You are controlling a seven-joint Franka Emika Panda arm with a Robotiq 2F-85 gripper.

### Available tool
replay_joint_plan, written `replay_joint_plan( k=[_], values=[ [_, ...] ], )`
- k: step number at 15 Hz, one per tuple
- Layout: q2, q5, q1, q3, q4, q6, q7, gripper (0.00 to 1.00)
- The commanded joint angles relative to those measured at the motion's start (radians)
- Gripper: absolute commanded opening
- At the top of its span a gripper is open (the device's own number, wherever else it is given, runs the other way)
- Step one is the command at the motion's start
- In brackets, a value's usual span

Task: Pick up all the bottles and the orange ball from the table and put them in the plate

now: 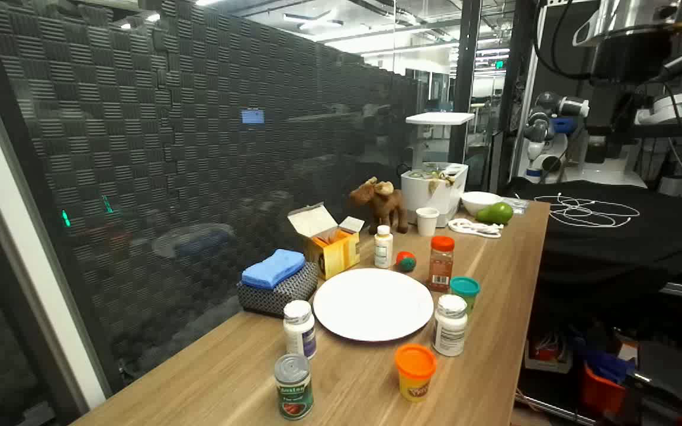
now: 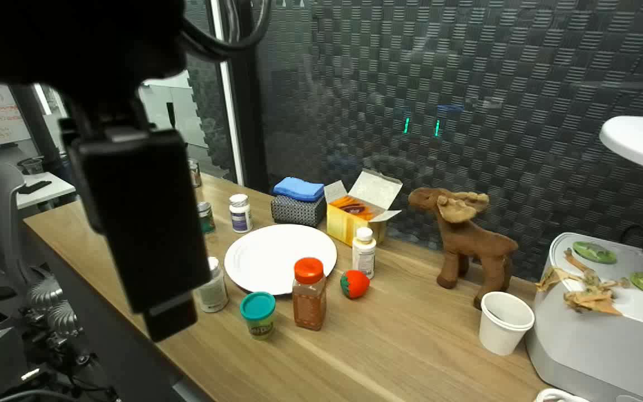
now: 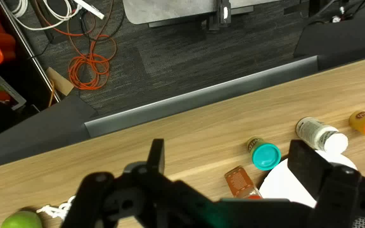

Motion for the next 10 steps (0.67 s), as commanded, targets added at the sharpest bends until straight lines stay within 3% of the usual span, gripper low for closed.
replay_joint_plan(
  k=[1, 10],
  values=[
    [0.002, 0.006, -0.011, 0.01, 0.006, -0.001, -0.005, 1.0],
    [-0.002, 0.006, -0.011, 0.01, 0.016, -0.001, -0.005, 1.0]
  ],
)
